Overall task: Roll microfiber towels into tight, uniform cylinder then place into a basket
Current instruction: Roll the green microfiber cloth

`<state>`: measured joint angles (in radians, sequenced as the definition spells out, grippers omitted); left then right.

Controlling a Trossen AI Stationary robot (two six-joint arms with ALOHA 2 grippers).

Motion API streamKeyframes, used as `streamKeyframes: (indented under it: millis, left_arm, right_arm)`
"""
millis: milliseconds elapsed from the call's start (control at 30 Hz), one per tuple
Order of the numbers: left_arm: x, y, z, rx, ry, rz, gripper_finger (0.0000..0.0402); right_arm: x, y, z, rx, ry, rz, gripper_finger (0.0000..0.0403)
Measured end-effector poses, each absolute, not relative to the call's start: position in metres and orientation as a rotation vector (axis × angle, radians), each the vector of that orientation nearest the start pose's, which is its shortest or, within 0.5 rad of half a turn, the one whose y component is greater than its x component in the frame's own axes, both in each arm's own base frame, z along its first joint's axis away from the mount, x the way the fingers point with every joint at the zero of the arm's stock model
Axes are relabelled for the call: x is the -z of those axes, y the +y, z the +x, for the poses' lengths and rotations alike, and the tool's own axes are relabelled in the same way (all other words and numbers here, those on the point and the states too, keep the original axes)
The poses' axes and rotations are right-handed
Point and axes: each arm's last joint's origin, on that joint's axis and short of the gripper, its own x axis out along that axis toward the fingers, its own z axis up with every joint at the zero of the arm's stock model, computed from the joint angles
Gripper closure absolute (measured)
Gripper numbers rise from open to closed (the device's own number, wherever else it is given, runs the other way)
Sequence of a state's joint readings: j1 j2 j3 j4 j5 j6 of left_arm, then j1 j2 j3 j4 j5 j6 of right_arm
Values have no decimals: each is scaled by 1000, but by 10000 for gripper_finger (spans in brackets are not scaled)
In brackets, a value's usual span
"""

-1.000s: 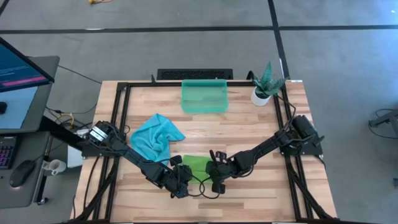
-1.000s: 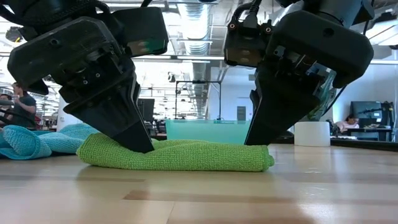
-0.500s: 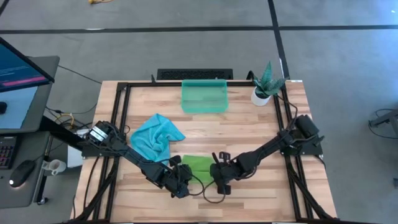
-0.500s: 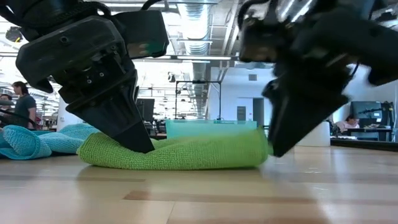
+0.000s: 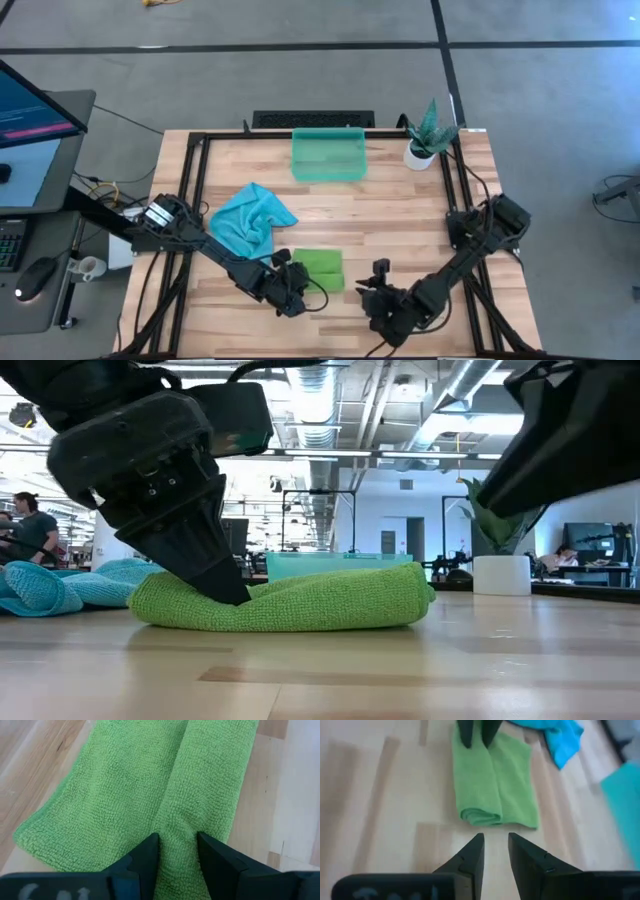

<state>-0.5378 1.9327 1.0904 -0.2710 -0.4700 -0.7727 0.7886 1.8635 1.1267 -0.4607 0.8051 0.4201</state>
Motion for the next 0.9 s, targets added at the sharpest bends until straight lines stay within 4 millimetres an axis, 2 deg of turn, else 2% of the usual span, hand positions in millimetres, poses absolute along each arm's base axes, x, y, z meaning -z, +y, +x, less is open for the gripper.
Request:
streamKeyframes:
  millis: [100,300,467,733,900]
  left_arm:
    - [-124,-171,320,-318,913,-177,274]
    - [-124,-165,323,-336,912,-185,274]
    - [-123,-164,324,-331,920,-194,274]
    - [-123,-164,324,-327,922,-191,274]
    - [-123,-164,324,-323,925,-189,274]
  right_arm:
    - [-150,235,265,148,796,-539,292]
    - [-147,226,281,53,858,-467,290]
    - [-147,217,294,-27,876,-471,279]
    - [-148,204,308,-92,869,-540,189]
    - [-122,192,321,-68,930,-536,155]
